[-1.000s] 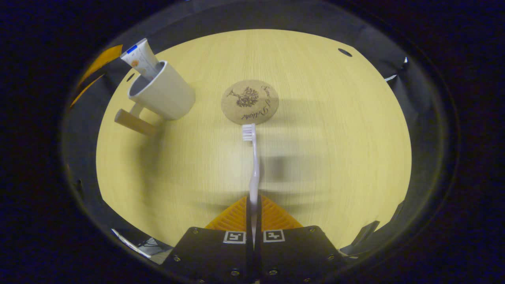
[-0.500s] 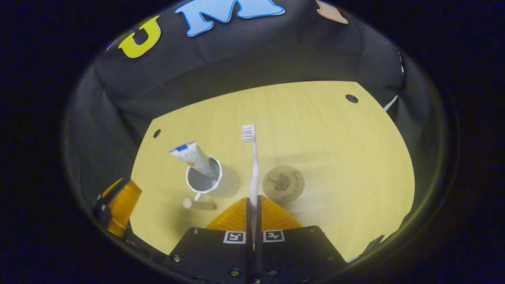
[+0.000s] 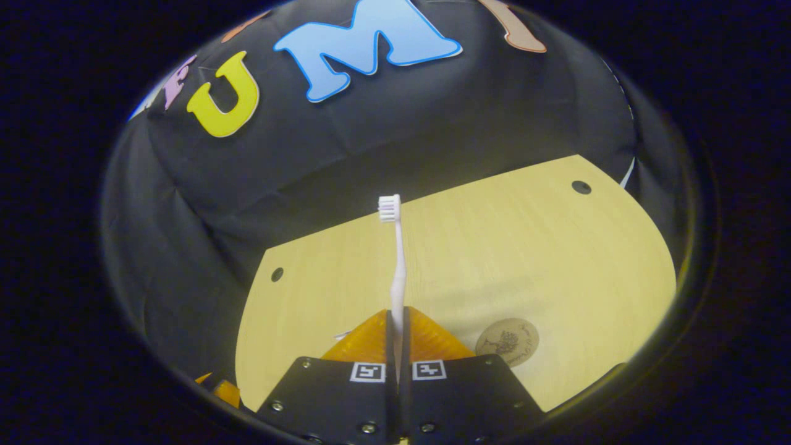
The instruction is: Put the toothbrush and toothpaste on the desktop into the cup, then pick up the cup and place it on the coaster on the desktop.
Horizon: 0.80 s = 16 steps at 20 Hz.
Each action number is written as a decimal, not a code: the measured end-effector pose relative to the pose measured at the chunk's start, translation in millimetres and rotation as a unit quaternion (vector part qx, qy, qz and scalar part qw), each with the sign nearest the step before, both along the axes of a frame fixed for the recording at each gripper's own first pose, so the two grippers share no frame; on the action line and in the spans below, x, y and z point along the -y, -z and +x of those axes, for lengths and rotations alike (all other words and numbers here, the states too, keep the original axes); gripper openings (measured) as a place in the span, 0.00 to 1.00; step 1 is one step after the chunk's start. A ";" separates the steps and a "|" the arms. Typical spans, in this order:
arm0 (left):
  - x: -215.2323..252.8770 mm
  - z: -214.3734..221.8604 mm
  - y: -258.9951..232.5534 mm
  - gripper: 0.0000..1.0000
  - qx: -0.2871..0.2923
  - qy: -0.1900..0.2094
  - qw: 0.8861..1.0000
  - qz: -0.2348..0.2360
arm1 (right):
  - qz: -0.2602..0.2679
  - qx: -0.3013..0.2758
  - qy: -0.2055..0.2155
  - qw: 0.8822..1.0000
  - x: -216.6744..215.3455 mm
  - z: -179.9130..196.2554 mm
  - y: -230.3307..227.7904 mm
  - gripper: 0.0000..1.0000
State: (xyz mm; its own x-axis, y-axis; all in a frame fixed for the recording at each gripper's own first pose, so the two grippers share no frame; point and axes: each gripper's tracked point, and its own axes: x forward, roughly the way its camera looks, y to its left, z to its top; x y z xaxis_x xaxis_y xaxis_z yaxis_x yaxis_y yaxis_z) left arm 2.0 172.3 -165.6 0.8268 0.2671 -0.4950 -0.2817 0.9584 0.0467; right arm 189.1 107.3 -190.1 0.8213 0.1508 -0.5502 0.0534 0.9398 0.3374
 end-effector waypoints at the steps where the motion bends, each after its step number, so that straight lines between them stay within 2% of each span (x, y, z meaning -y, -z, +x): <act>1: -3.6 -9.5 -0.6 0.65 -0.003 -0.009 1.000 0.000 | -0.005 0.011 -0.001 1.000 -3.1 2.4 0.5 0.02; 4: -14.6 -30.4 -5.3 0.65 -0.013 -0.029 1.000 -0.001 | -0.014 0.035 0.004 0.999 -8.3 1.1 14.8 0.01; 7: -11.9 -27.8 -12.9 0.63 -0.022 -0.034 0.999 0.000 | -0.018 0.045 -0.002 0.999 -14.3 -0.9 31.5 0.01; 12: -0.9 -16.1 -22.5 0.61 -0.026 -0.020 0.999 -0.001 | -0.037 0.066 0.000 0.997 -17.1 -20.7 42.5 0.04; 16: 19.0 0.2 -17.7 0.64 -0.025 0.002 1.000 -0.008 | -0.060 0.064 -0.022 0.996 -22.4 -39.4 50.2 0.08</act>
